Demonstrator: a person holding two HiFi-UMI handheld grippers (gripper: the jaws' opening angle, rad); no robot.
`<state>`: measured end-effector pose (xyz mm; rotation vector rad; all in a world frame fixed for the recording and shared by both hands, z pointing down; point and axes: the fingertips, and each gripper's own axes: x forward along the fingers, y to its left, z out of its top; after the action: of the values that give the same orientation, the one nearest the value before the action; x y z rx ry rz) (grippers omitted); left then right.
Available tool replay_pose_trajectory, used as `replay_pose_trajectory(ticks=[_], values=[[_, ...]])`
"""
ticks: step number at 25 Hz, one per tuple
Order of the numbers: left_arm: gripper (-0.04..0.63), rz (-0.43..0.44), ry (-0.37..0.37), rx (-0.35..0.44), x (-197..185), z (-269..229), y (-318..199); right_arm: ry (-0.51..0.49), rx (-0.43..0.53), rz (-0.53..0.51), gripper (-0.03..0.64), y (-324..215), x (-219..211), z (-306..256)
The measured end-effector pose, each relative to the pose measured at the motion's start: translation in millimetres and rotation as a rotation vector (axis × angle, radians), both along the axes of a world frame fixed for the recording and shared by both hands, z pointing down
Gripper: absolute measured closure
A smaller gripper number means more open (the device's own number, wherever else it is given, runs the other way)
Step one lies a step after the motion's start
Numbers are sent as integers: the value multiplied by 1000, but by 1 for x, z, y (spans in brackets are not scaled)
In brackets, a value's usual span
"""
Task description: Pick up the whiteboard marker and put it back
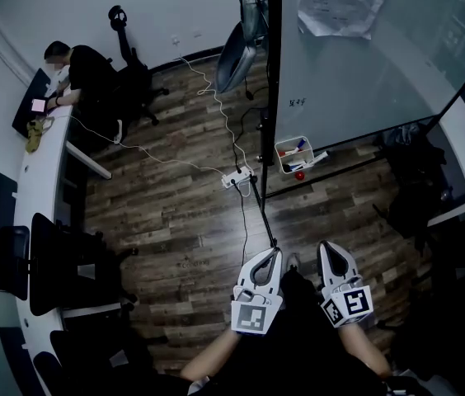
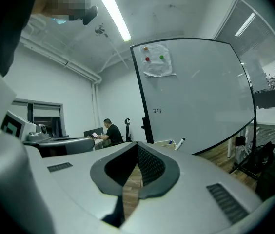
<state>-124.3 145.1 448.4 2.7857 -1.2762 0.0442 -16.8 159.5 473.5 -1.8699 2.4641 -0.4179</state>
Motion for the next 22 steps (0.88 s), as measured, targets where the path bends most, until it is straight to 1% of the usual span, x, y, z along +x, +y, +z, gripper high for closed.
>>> replay_pose_trajectory(ticks=[2,5,10,15,18,22], values=[[588,4,10,-8,5,-1,-8,1,4,-7,603,-9,4,0],[588,17,4,-2,12,-1,-22,-5,12,-11,603,-24,10,-1],[588,7,8,-21,23,-1,-47,-12,16,-11,603,-48,21,-3],[588,13,0,-9,39,-3,-69,-27,21,2,603,-69,36,-3],[588,13,-6,-8,46,-2,-81,-19,15,0,603,-80,44,-3],[588,10,-3,-9,58,1,-95,-14,-18,9,603,-94,57,3]])
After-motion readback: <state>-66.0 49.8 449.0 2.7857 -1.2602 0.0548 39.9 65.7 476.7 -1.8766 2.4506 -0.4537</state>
